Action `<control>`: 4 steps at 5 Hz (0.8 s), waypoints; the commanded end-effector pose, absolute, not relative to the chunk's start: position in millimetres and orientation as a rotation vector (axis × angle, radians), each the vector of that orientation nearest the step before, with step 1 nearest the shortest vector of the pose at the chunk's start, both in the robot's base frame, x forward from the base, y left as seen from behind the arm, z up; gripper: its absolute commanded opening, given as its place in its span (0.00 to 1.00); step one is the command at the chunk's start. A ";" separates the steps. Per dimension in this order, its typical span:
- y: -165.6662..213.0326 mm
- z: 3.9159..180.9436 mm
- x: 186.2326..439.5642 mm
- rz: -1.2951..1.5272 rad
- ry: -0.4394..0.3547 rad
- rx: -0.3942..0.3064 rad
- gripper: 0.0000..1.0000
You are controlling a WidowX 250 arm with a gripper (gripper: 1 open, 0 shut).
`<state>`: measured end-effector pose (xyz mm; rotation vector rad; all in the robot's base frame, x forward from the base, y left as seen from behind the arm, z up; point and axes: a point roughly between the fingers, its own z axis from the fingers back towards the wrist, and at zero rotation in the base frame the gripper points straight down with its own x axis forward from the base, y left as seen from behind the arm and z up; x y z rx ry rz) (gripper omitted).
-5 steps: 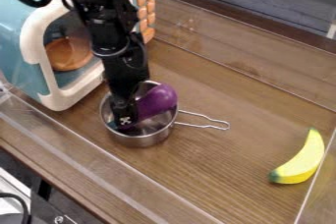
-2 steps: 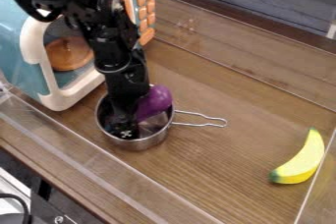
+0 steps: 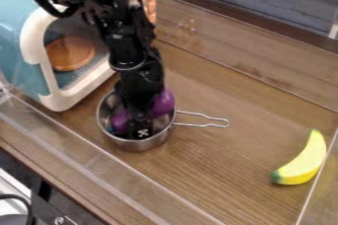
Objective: Put the eggplant in the silver pot
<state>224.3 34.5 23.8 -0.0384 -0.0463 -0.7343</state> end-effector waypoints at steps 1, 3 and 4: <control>27.5 48.2 234.7 -0.722 -0.098 -0.010 0.00; 27.4 59.7 227.3 -0.742 -0.104 -0.014 0.00; 20.1 69.2 226.1 -0.720 -0.108 -0.014 0.00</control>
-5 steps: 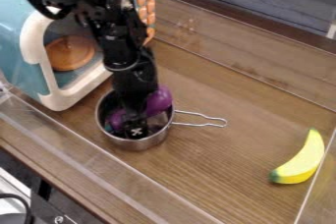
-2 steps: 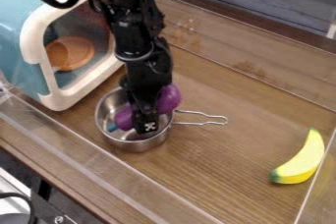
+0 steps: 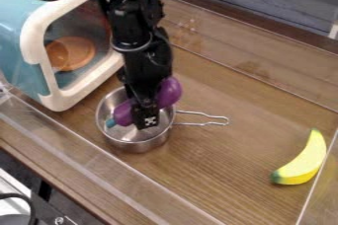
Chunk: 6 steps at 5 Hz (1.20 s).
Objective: Put the eggplant in the silver pot
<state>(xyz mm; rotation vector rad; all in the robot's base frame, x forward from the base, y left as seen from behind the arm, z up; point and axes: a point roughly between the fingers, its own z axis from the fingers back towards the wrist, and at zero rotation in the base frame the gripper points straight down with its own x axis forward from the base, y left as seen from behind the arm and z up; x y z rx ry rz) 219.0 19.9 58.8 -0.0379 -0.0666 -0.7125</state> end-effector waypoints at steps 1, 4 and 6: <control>13.3 76.2 224.9 -0.696 -0.110 -0.016 1.00; 15.1 48.0 222.4 -0.853 -0.107 -0.032 1.00; 6.5 50.1 219.2 -0.796 -0.111 -0.036 1.00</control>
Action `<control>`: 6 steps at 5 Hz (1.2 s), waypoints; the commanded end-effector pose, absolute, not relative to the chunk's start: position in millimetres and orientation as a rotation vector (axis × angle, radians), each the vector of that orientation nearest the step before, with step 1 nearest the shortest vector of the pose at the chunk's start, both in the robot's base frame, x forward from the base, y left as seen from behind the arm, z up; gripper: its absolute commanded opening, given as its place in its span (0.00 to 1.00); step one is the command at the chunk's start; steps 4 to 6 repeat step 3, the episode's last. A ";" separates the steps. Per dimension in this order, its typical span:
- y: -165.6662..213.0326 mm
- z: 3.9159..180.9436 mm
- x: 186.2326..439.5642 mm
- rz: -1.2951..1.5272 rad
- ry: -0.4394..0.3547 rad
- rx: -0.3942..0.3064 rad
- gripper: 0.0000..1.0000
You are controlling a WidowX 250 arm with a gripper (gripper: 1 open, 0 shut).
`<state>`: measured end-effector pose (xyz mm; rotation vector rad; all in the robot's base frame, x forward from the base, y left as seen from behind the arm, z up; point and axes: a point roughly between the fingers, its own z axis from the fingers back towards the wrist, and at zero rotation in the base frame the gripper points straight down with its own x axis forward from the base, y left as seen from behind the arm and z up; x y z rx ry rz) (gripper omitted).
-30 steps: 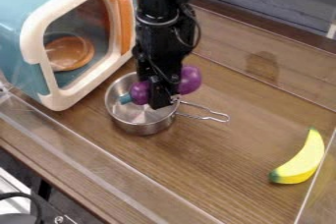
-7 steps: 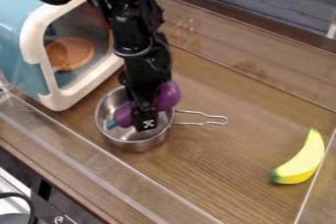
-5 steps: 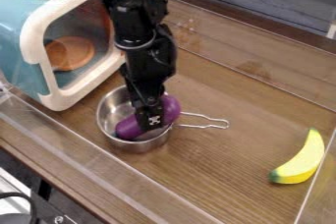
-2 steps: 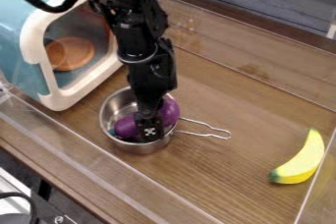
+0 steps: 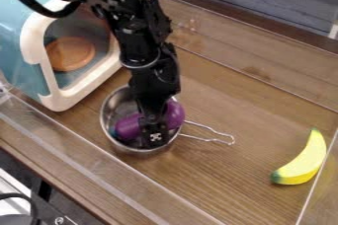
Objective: Put the eggplant in the silver pot
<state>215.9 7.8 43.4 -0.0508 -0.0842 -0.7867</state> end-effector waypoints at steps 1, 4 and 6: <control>2.9 54.3 218.3 -0.734 -0.114 -0.036 1.00; -7.2 51.6 214.1 -0.670 -0.114 -0.038 1.00; -7.2 51.6 214.1 -0.670 -0.114 -0.038 1.00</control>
